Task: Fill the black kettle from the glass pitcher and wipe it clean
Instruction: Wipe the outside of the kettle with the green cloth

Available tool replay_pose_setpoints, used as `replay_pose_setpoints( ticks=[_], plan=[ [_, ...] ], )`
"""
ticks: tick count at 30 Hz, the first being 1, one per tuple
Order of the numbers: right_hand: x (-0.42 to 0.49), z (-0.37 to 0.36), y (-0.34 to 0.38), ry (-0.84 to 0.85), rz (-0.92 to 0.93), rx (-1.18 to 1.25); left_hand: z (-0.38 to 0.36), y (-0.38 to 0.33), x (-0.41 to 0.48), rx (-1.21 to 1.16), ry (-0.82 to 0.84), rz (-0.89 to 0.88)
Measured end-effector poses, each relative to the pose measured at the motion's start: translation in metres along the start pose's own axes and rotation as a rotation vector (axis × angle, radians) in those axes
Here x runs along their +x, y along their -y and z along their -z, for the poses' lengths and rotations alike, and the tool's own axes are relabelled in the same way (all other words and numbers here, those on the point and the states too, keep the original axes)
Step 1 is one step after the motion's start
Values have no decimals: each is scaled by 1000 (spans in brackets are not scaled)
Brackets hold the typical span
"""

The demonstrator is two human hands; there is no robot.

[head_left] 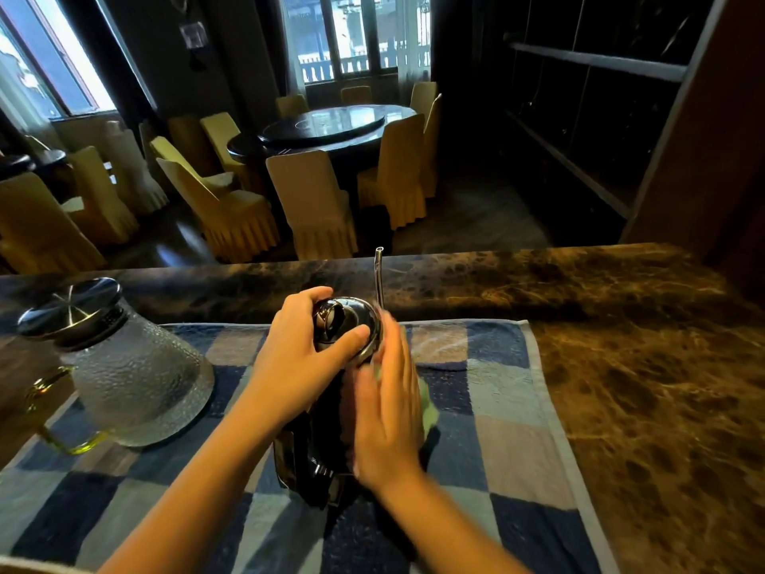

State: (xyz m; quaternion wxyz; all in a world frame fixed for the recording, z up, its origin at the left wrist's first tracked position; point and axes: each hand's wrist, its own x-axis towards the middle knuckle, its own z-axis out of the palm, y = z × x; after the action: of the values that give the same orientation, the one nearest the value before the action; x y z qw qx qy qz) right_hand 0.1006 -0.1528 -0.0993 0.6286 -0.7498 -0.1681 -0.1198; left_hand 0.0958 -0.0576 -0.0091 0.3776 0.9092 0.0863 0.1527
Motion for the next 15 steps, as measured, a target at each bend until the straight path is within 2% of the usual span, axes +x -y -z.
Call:
replay_pose_setpoints(
  ticks=[2,5,7,8,12,15],
  plan=[
    [37,6,-5,93,-37,132,0,0,0,3,-2,-7],
    [72,15,-29,200,-283,271,0,-1,0,2,-1,-15],
    [62,13,-46,118,-470,326,0,-1,0,2,2,-16],
    [47,11,-53,51,-505,346,0,-1,0,1,2,-17],
    [-12,3,-31,-66,-258,202,-2,1,0,0,-8,-21],
    [12,2,-1,33,-69,166,-2,1,1,12,-19,-33]
  ],
)
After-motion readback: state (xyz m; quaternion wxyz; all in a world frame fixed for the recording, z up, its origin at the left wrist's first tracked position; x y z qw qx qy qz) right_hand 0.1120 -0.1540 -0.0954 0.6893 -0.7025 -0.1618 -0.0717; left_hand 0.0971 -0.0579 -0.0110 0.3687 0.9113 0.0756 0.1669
